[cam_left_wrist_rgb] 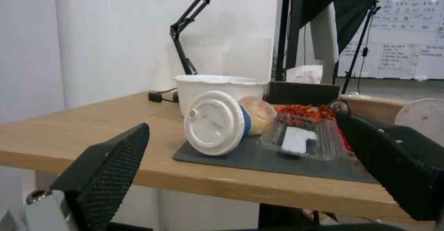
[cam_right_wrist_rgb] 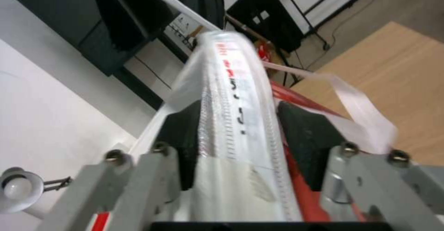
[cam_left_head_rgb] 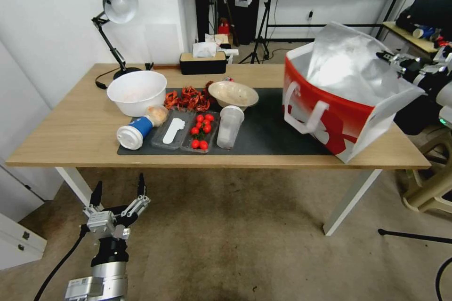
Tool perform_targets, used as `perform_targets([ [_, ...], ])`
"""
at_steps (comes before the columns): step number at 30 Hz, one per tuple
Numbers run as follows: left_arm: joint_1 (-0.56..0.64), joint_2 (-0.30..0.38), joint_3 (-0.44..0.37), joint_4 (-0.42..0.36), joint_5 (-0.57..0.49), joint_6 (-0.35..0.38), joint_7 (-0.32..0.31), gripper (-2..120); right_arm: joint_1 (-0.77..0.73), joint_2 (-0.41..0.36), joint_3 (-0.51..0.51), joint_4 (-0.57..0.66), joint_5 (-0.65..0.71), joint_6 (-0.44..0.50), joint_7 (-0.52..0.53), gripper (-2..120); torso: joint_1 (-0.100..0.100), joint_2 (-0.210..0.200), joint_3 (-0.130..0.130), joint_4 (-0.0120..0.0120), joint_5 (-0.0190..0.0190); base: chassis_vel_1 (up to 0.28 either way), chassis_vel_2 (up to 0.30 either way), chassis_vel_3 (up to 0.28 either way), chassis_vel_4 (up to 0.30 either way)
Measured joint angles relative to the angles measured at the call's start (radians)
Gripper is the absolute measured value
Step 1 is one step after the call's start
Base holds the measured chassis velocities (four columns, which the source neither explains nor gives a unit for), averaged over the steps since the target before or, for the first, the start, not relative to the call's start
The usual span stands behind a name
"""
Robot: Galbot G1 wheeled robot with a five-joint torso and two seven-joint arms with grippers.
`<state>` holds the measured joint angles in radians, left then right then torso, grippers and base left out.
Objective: Pick up the food delivery bag from the floor and place it on the table.
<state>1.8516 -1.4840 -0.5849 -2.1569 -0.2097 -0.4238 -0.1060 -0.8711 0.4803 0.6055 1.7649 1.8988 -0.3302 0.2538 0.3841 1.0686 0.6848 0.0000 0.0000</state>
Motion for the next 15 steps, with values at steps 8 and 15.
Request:
perform_targets([
  [8,-0.001,-0.002,-0.001,0.005,0.005,-0.006,0.0,100,-0.01,-0.025,-0.011,-0.008,-0.207,0.035,-0.038,81,0.0,0.0,0.0,0.0,0.0001,0.0,0.0,0.0,0.0],
  [15,-0.008,-0.001,0.002,0.013,0.01,-0.006,-0.004,100,-0.066,-0.046,0.043,0.016,-0.274,0.039,-0.025,100,0.0,0.0,0.0,0.0001,0.0,0.0,0.0,0.0,0.0],
])
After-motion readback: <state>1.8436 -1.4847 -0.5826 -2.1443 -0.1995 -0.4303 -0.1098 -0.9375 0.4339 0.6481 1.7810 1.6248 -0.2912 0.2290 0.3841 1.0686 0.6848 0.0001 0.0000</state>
